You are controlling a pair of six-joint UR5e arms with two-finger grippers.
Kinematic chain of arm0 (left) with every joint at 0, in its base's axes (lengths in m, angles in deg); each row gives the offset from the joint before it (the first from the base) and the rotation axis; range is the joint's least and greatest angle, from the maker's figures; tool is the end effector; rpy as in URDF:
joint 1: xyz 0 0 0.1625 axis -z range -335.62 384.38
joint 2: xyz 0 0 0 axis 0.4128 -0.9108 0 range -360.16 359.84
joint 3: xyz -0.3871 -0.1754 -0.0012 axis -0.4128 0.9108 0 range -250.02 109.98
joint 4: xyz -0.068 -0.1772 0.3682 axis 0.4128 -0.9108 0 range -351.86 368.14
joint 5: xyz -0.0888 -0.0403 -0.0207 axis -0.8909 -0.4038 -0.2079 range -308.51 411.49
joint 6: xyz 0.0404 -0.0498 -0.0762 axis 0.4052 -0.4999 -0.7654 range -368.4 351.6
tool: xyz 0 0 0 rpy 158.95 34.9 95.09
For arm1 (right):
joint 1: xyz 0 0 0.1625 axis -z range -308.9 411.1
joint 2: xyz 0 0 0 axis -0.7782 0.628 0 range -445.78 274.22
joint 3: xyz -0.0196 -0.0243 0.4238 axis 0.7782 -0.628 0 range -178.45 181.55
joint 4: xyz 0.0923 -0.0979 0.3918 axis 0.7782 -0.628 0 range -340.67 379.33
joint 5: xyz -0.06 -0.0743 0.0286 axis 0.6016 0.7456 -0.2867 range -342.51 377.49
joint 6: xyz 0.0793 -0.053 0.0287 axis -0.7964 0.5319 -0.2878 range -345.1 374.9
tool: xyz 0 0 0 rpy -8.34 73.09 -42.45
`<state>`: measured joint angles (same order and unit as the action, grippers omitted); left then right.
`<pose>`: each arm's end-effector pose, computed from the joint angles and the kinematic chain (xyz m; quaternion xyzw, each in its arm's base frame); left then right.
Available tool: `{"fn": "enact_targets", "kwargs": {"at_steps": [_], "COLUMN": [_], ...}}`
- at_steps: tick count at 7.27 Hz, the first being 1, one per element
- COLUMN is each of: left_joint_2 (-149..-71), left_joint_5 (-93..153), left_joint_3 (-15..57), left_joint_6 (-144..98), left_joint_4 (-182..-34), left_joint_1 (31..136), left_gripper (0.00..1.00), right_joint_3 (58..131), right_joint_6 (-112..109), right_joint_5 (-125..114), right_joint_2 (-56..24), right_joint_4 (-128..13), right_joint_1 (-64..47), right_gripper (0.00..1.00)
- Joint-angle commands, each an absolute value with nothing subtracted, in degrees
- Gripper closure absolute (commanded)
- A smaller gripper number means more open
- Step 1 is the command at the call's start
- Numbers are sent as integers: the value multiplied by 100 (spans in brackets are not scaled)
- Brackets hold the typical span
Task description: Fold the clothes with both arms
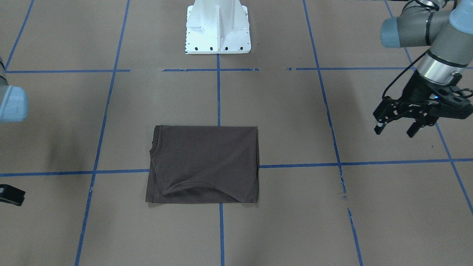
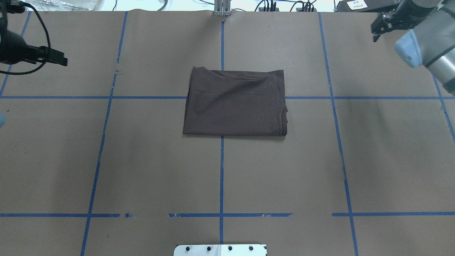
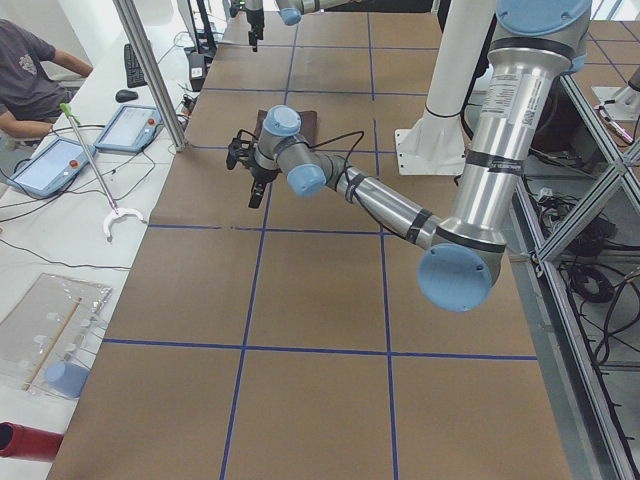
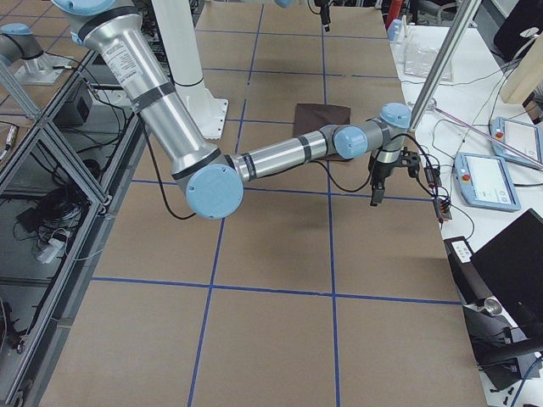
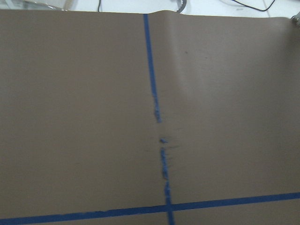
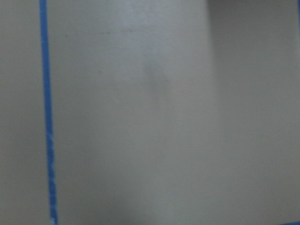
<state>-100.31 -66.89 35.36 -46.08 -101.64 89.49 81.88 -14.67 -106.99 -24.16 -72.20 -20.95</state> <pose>0.1582 -0.5452 0.4026 0.2017 0.3872 -0.0058 0.8996 -0.1405 -0.6829 0.4596 0.0125 -0.3256 0.0515 0.9440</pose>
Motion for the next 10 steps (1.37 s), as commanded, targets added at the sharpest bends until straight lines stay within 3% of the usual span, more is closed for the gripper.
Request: {"fn": "enact_targets", "kwargs": {"at_steps": [1, 3, 6, 8, 10], "left_joint_2": [-9538, -9140, -8850, -8963, -8884], "left_joint_5": [-7467, -7657, -7604, -7604, -7665], "left_joint_3": [3396, 3027, 2773, 1966, 2172], "left_joint_6": [-2117, 241, 127, 92, 136], "left_joint_4": [-9541, -9313, -9791, -9673, -8868], "left_joint_1": [10167, 11187, 11315, 11298, 11306], "left_gripper": [0, 0, 0, 0, 0], "right_joint_3": [9370, 9655, 9936, 9517, 9262], "right_joint_6": [819, 2408, 2324, 2307, 2211], "right_joint_5": [-10855, -11038, -11672, -12126, -12296], "right_joint_2": [-1559, -901, -267, 295, 457], "right_joint_4": [-8817, -9274, -9099, -7988, -7586], "right_joint_1": [-2971, -3650, -3759, -3776, -3942], "right_gripper": [0, 0, 0, 0, 0]}}
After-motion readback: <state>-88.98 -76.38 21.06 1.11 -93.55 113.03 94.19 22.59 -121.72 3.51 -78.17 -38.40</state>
